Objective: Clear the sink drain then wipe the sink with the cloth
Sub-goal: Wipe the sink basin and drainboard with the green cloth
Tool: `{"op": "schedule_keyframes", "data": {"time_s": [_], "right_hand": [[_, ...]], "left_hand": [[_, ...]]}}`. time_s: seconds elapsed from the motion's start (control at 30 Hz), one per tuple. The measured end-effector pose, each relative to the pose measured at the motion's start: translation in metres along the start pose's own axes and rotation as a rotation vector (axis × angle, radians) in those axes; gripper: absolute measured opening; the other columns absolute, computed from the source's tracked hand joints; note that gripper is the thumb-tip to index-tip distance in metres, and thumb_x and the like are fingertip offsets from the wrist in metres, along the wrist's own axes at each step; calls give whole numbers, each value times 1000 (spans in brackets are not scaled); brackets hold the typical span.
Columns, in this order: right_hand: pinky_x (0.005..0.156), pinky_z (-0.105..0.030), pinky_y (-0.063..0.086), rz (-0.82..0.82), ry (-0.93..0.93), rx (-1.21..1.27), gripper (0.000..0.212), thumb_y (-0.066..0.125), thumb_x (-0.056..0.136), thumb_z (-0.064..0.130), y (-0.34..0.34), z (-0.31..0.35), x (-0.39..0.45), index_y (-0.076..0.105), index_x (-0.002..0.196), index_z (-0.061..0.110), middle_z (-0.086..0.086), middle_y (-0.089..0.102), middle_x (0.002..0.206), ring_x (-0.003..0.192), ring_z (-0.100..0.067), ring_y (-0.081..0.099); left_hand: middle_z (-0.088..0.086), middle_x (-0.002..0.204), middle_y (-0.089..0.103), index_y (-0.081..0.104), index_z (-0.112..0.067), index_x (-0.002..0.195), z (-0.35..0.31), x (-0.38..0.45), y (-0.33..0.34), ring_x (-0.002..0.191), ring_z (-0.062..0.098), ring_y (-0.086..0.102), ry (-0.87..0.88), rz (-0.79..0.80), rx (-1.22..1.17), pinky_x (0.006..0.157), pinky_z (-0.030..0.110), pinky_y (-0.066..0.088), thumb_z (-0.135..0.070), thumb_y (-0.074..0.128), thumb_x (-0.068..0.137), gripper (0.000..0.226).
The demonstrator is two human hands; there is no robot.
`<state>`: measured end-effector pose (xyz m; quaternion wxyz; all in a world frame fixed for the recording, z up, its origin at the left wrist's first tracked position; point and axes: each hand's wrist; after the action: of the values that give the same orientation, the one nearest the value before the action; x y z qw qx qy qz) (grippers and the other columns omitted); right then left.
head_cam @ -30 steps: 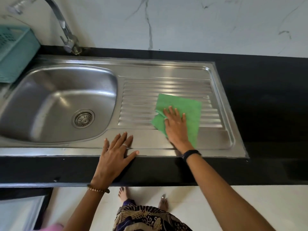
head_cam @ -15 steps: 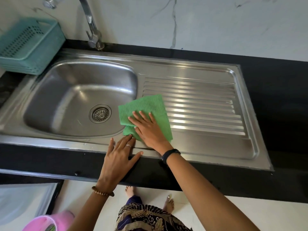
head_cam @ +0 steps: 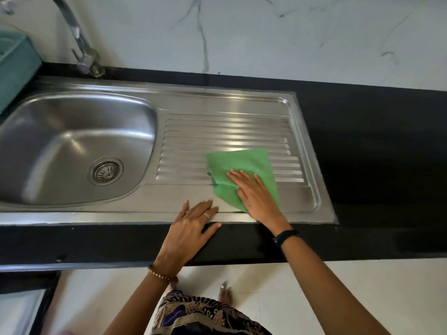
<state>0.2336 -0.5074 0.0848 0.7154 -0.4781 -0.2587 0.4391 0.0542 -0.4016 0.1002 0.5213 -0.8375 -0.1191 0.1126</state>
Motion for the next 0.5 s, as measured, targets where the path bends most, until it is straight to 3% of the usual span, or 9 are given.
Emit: {"op": "schedule_keyframes", "data": {"time_s": [0.27,0.5], "right_hand": [[120,-42,3,-47,305,-35,50,29,102,19,-32,-62,-35,15,150,22,2,13,159,147,-16,9],[118,-42,9,-173,514,-59,49,32,100,11,-29,-61,-55,23,148,10,-8,22,157,145,-26,19]], "left_hand": [[-7,157,15,22,-33,145,-1,5,10,145,8,9,15,87,38,116,30,-7,-49,30,95,52],[-7,157,14,18,-33,146,3,1,9,145,8,9,29,98,35,116,27,-4,-49,30,96,54]]}}
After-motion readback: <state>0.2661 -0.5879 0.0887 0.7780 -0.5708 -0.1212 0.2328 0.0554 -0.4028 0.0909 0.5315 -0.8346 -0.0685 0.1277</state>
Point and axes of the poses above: each hand's wrist, its own x-axis towards the middle knuckle, its own y-axis out of the palm, z = x × y
